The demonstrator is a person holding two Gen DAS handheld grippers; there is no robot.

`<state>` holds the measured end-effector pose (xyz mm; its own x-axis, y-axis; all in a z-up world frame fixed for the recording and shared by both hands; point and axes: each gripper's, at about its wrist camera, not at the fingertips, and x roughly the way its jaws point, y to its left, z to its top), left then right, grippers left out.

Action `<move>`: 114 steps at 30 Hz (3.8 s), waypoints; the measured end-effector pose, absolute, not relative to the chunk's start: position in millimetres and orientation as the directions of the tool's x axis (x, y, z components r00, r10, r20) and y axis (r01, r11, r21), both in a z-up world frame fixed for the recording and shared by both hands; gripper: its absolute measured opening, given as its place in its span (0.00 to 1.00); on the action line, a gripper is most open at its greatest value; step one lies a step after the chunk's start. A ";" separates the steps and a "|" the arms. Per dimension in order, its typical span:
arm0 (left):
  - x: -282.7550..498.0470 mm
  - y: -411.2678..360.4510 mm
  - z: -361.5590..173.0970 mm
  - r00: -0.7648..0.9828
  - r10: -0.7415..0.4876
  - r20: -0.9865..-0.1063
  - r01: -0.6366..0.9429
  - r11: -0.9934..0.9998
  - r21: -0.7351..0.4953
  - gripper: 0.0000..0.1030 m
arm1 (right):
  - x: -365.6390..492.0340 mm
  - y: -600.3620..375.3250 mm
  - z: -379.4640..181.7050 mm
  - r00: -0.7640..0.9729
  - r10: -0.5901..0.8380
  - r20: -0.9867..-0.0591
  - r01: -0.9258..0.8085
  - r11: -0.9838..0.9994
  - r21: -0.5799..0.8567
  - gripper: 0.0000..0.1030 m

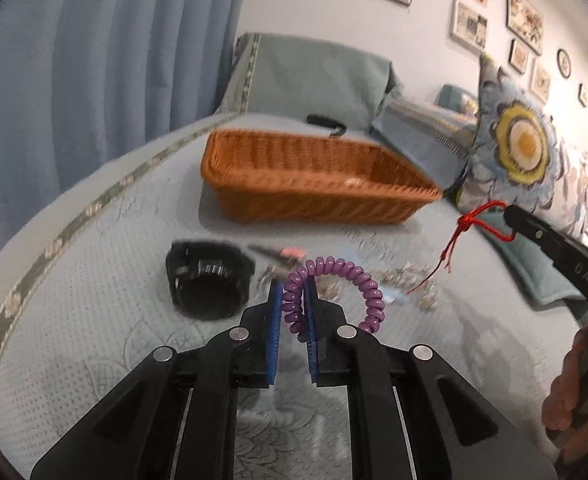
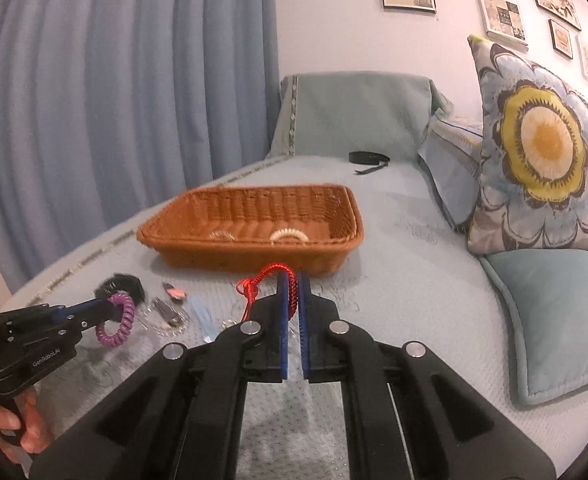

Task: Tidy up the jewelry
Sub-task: 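Carry both items into the wicker basket and open both grippers, then grasp the silver bead chain with the right gripper while the left moves to the black watch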

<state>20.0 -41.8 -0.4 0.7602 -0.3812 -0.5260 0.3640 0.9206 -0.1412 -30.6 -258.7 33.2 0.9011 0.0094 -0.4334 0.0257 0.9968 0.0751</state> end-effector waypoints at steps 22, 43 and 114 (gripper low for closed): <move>186.5 -89.9 71.6 0.725 -0.417 -0.549 0.405 0.902 -0.151 0.09 | 163.0 -269.6 63.1 0.825 0.101 -0.556 0.002 0.983 0.182 0.03; 174.9 -88.9 69.4 0.714 -0.425 -0.557 0.422 0.895 -0.141 0.55 | 180.0 -270.7 33.4 0.739 0.117 -0.664 0.013 0.982 0.187 0.43; 140.3 42.2 -36.4 0.518 -0.472 -0.714 0.244 0.881 -0.405 0.45 | 50.4 -250.1 -39.9 0.644 0.069 -0.762 0.018 0.994 0.105 0.08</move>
<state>140.3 42.2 -36.4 0.5179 -0.4715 -0.7137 0.2435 0.8811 -0.4054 50.4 -250.1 -39.9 0.6443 0.0687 -0.7616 0.0183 0.9943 0.1051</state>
